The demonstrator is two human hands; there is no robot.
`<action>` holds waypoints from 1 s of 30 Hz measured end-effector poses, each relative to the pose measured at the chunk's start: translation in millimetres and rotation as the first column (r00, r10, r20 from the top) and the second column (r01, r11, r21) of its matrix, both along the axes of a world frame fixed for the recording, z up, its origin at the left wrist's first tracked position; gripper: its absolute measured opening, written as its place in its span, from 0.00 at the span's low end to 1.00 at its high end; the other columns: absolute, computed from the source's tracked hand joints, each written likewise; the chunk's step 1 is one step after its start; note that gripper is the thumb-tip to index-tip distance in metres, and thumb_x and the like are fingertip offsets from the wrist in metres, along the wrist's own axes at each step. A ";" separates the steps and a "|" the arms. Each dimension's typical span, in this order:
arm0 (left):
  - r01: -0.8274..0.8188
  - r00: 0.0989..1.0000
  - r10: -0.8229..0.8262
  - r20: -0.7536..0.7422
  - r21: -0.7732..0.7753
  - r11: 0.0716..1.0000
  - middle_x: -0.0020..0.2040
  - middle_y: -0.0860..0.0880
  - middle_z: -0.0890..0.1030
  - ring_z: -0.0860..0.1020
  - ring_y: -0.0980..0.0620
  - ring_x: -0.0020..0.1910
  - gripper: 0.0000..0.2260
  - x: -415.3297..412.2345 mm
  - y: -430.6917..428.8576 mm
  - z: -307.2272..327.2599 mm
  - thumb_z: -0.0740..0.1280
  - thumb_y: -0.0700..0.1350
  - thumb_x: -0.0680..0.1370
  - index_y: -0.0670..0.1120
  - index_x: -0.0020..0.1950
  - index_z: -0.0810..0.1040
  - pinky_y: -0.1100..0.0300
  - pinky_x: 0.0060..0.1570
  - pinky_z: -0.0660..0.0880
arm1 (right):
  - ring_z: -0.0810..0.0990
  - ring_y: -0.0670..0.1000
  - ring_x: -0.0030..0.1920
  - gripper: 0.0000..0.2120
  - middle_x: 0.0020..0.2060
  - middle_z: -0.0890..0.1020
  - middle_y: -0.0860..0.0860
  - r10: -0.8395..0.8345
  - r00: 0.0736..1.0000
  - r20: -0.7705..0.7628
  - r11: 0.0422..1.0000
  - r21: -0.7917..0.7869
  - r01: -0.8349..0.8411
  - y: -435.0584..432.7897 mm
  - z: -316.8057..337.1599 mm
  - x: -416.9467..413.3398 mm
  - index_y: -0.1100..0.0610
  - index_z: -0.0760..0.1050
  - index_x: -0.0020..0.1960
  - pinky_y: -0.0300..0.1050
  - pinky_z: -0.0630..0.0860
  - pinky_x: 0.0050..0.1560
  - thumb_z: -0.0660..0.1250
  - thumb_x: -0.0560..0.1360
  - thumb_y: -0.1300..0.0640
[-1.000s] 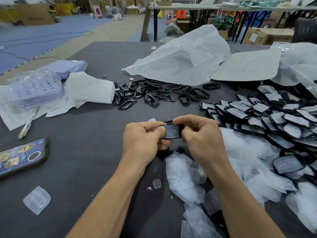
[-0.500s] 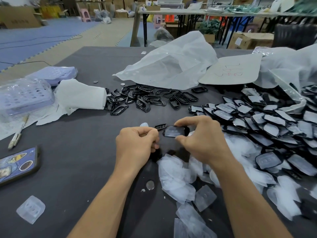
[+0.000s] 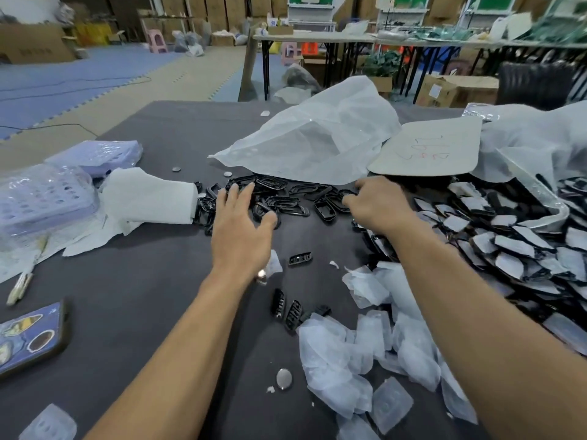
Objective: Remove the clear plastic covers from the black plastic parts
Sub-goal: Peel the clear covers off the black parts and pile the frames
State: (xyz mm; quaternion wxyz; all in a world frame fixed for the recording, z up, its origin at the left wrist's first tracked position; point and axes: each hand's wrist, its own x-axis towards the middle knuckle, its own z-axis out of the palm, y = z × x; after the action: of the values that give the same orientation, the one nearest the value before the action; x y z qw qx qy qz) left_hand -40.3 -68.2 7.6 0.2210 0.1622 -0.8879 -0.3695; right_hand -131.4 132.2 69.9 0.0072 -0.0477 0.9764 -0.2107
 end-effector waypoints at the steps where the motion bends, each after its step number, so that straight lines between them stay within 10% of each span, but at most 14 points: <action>1: 0.013 0.998 -0.009 0.069 -0.062 0.998 0.85 0.49 0.55 0.47 0.51 0.84 0.30 -14.8 -8.3 -0.7 0.65 0.54 0.83 0.51 0.83 0.61 0.52 0.81 0.49 | 0.77 0.64 0.62 0.17 0.61 0.80 0.62 0.004 0.998 0.058 0.999 0.036 -0.006 -10.7 -6.9 -15.1 0.63 0.77 0.55 0.51 0.75 0.62 0.63 0.79 0.49; 9: -0.053 0.928 0.137 0.346 -0.240 0.969 0.85 0.43 0.51 0.48 0.43 0.84 0.38 -97.9 -63.7 -12.0 0.50 0.69 0.81 0.49 0.85 0.50 0.43 0.81 0.49 | 0.58 0.65 0.77 0.41 0.77 0.61 0.64 -0.029 0.991 0.130 0.991 0.133 0.011 -40.2 -57.0 -82.4 0.62 0.60 0.79 0.60 0.57 0.76 0.56 0.79 0.32; 19: 0.290 0.905 -0.165 0.392 -0.285 0.914 0.70 0.47 0.76 0.70 0.46 0.73 0.23 -73.7 -36.4 -4.4 0.58 0.61 0.81 0.56 0.74 0.74 0.49 0.69 0.67 | 0.64 0.56 0.77 0.26 0.78 0.68 0.54 0.369 0.926 0.080 0.927 -0.098 -0.361 -90.1 -53.9 -17.4 0.54 0.63 0.79 0.49 0.61 0.75 0.60 0.82 0.55; 24: 0.336 0.908 -0.309 0.282 -0.051 0.940 0.49 0.60 0.84 0.81 0.53 0.50 0.08 -13.9 -21.9 3.1 0.68 0.52 0.76 0.63 0.53 0.82 0.57 0.46 0.73 | 0.79 0.53 0.60 0.23 0.59 0.83 0.48 0.351 0.936 0.028 0.916 -0.216 -0.337 -65.4 -44.9 27.5 0.44 0.78 0.65 0.42 0.72 0.53 0.69 0.74 0.62; 27: 0.214 0.964 -0.211 0.161 -0.005 0.977 0.61 0.57 0.84 0.81 0.52 0.62 0.09 3.2 -15.4 13.3 0.72 0.46 0.76 0.57 0.51 0.88 0.58 0.61 0.74 | 0.82 0.50 0.55 0.19 0.52 0.86 0.46 0.264 0.959 -0.106 0.911 -0.299 -0.284 -57.9 -39.0 44.1 0.45 0.82 0.56 0.43 0.77 0.59 0.73 0.70 0.64; 30: 0.077 0.994 -0.078 0.075 0.014 0.997 0.66 0.54 0.83 0.78 0.53 0.67 0.08 19.2 -7.8 23.8 0.72 0.43 0.75 0.54 0.50 0.89 0.63 0.67 0.68 | 0.83 0.40 0.41 0.09 0.39 0.86 0.42 0.137 0.979 -0.150 0.848 -0.494 -0.194 -50.9 -32.6 53.8 0.47 0.85 0.43 0.28 0.76 0.42 0.77 0.70 0.62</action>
State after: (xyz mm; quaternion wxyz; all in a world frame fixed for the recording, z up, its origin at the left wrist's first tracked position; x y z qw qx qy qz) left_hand -21.1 -75.9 31.4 0.1719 0.1425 -0.8991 -0.3766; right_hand -77.6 81.3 37.3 -0.0407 -0.1432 0.8780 -0.4549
